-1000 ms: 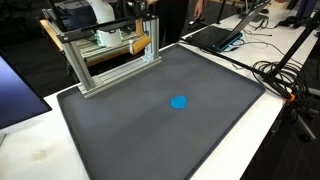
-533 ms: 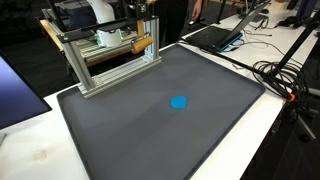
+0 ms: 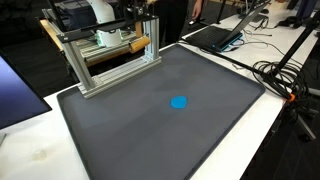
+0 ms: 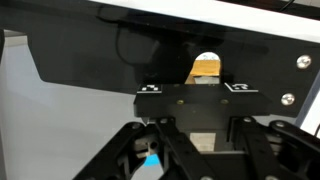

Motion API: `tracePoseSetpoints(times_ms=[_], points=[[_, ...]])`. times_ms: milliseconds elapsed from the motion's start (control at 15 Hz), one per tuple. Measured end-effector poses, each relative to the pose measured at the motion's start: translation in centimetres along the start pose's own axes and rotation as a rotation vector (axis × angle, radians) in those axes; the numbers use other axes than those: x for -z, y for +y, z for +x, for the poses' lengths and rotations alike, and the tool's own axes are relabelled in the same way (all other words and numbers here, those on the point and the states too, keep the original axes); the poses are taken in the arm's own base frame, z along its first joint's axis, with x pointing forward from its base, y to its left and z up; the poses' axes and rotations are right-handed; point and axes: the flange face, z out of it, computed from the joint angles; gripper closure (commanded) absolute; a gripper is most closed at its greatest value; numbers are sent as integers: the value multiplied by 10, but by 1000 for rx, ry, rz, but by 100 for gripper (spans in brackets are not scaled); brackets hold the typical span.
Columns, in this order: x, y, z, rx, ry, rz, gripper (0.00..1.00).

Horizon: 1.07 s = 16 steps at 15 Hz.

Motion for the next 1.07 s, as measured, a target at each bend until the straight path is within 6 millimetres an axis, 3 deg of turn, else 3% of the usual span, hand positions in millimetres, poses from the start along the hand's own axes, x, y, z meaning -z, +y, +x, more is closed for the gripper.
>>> tracePoseSetpoints(times_ms=[467, 1067], points=[[-9, -5, -20, -32, -7, 24, 78], [-7, -11, -37, -130, 21, 27, 78]])
